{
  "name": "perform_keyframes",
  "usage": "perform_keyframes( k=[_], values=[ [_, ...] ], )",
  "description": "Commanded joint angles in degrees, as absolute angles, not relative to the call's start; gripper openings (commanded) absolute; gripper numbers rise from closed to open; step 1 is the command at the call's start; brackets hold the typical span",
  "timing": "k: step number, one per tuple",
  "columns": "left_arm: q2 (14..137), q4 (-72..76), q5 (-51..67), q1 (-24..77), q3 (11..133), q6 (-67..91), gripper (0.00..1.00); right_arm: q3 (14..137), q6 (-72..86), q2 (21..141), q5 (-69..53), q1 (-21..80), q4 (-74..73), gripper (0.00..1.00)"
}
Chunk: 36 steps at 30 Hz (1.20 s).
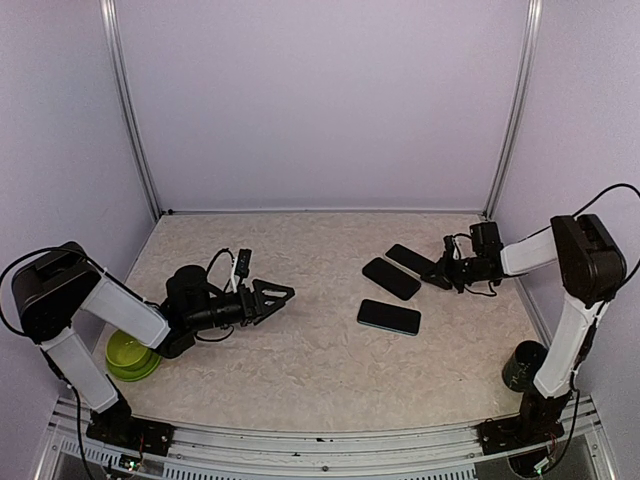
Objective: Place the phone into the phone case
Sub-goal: Move the phone with the phone case to the center of the board, then move the phone to the center of the board.
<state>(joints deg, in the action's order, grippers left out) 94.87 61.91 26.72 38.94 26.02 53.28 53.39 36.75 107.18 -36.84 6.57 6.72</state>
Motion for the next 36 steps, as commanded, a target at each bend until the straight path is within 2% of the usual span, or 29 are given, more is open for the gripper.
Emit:
perform_keyframes(
  k=[1,4,11,14,16,19,26,31,36],
  values=[
    [95.0,64.5,27.1,38.6,25.1,53.9,0.83,54.1,35.0,103.9,-36.4,5.6,5.8,0.00],
    [94.8,64.0,26.6,38.5,24.9,53.8,0.83,55.1,31.6,102.2,-33.4,6.2,2.2,0.02],
    [91.0,57.5,22.3,37.7,25.1,52.2,0.86,56.9,23.3,99.1,-29.8,10.0,-4.1,0.44],
    [87.7,52.5,18.7,37.0,25.2,51.1,0.87,57.6,19.6,97.7,-28.0,12.6,-5.9,0.55],
    [85.3,49.2,16.1,36.6,25.1,50.6,0.94,58.2,17.3,97.0,-27.2,14.4,-7.0,0.59],
    [81.4,42.8,11.1,36.0,25.4,49.5,0.99,59.1,14.6,96.6,-25.8,16.9,-8.1,0.63],
    [73.2,19.7,-7.8,35.3,30.5,48.5,0.99,60.3,11.4,96.2,-23.9,21.4,-9.3,0.66],
    [72.9,6.9,-19.2,34.6,35.1,50.9,0.99,60.4,10.8,95.6,-23.6,23.3,-9.3,0.66],
    [76.4,-2.1,-22.3,31.7,38.7,57.6,0.99,60.4,10.7,95.2,-22.6,24.2,-9.6,0.66]
  ],
)
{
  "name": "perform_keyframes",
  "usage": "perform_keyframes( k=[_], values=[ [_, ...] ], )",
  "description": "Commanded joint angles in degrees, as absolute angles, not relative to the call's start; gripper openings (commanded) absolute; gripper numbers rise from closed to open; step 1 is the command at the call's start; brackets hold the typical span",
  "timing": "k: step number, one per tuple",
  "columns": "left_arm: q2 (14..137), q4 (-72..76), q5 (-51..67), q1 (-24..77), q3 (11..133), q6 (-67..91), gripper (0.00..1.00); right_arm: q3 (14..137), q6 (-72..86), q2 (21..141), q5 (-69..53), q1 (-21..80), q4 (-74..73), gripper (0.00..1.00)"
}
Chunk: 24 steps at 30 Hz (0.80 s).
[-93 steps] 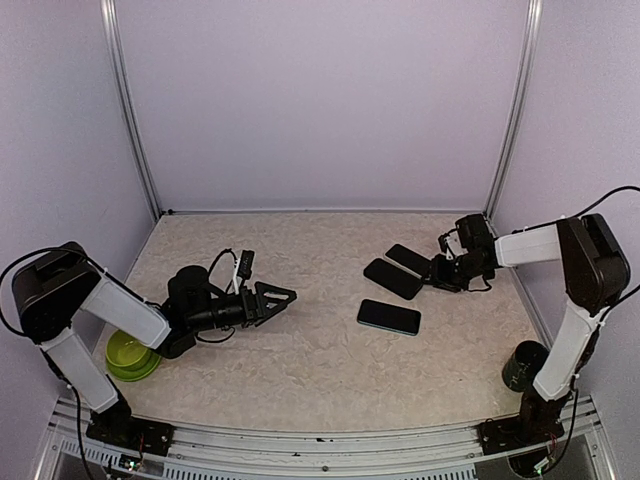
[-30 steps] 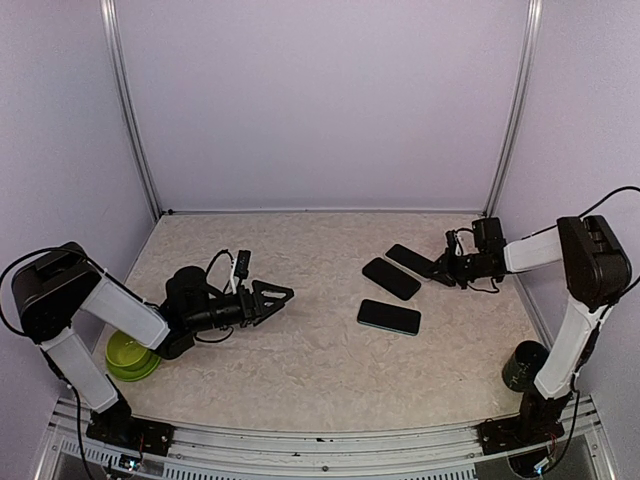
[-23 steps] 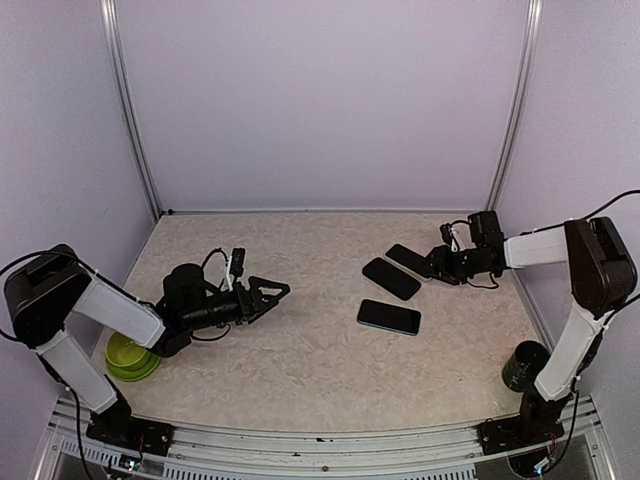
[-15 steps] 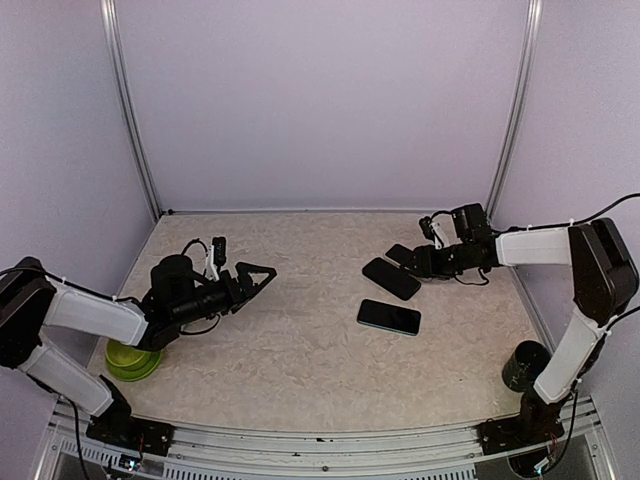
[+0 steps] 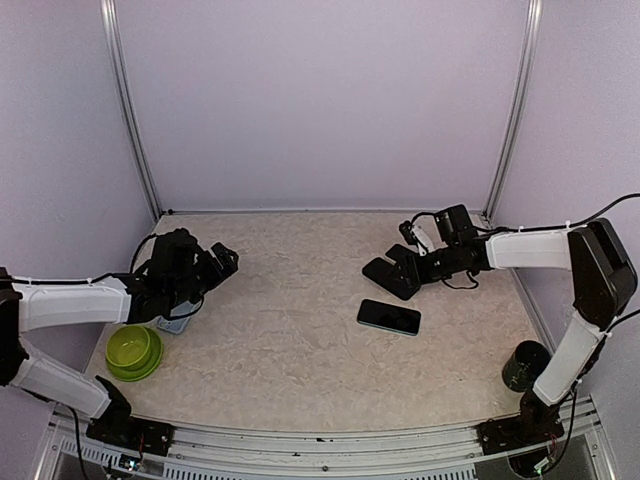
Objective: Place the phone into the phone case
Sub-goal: Move the phone to the center of the board.
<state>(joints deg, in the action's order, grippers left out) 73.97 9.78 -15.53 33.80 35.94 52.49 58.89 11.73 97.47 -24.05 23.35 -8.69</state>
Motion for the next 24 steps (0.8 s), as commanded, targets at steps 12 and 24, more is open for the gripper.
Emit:
perform_keyframes(
  k=[12,24],
  values=[
    [85.0,-12.2,-23.3,25.1,47.0,64.3,0.97,59.9,10.7,94.7,-21.6,25.5,-9.4,0.66],
    [91.8,-11.7,-19.7,17.1,49.4,64.0,0.92,60.2,10.7,96.0,-21.1,26.6,-9.2,0.66]
  ],
)
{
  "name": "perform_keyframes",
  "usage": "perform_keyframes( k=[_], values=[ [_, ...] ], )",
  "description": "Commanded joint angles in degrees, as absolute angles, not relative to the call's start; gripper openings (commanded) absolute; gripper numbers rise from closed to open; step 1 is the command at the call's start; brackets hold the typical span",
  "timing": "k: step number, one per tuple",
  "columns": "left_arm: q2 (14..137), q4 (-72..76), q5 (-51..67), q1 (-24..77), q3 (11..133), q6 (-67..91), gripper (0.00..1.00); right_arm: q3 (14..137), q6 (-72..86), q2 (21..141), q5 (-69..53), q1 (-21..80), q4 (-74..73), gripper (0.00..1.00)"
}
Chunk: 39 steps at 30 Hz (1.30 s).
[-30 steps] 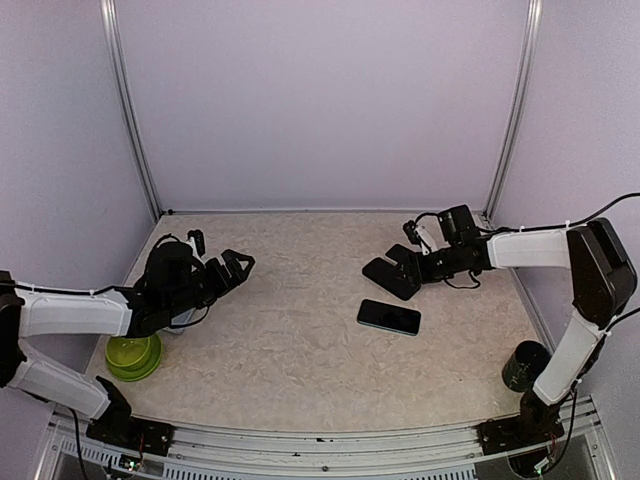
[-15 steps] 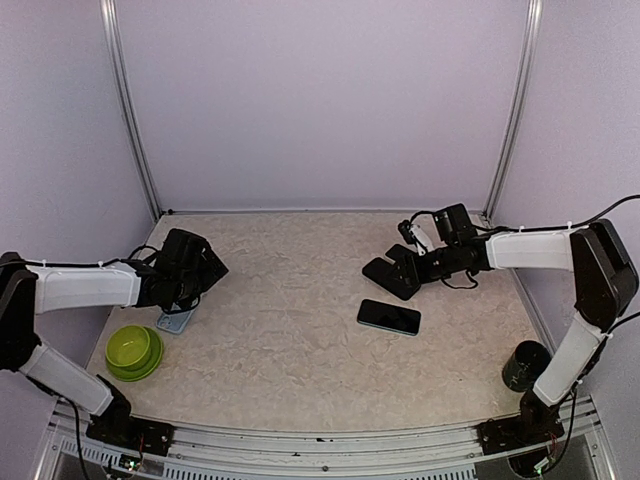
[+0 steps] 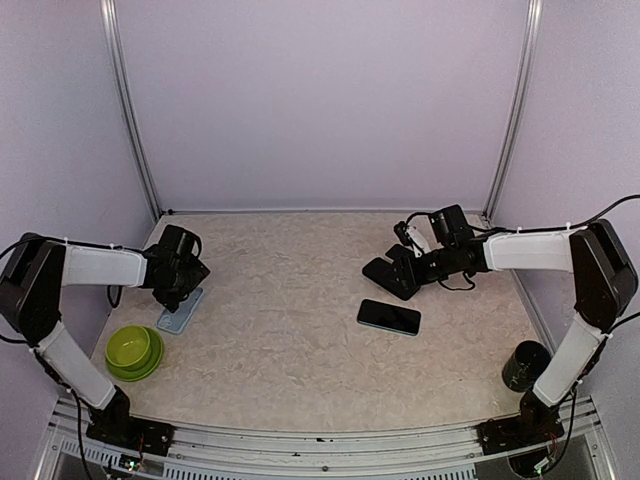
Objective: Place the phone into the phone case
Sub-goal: Move the phone to the center of the board.
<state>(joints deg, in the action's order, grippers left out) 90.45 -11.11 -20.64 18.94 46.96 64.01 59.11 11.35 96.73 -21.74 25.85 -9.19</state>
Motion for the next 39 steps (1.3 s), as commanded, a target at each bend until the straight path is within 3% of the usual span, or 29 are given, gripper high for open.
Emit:
perform_keyframes(
  k=[1,16,31,39],
  values=[
    [92.3,-11.5,-19.4,16.8,49.9,63.9,0.92,60.2,10.7,96.2,-21.0,26.6,-9.2,0.66],
    [107.1,-23.9,-14.1,15.1,66.7,63.6,0.76,61.0,10.4,97.1,-19.6,26.8,-9.7,0.66],
    [109.5,-25.2,-11.6,14.4,67.5,64.2,0.62,61.6,10.5,97.1,-18.6,26.8,-9.9,0.65],
    [109.7,-23.2,-9.5,14.4,65.7,63.9,0.32,61.4,10.9,96.8,-18.0,26.8,-9.7,0.65]
  ],
)
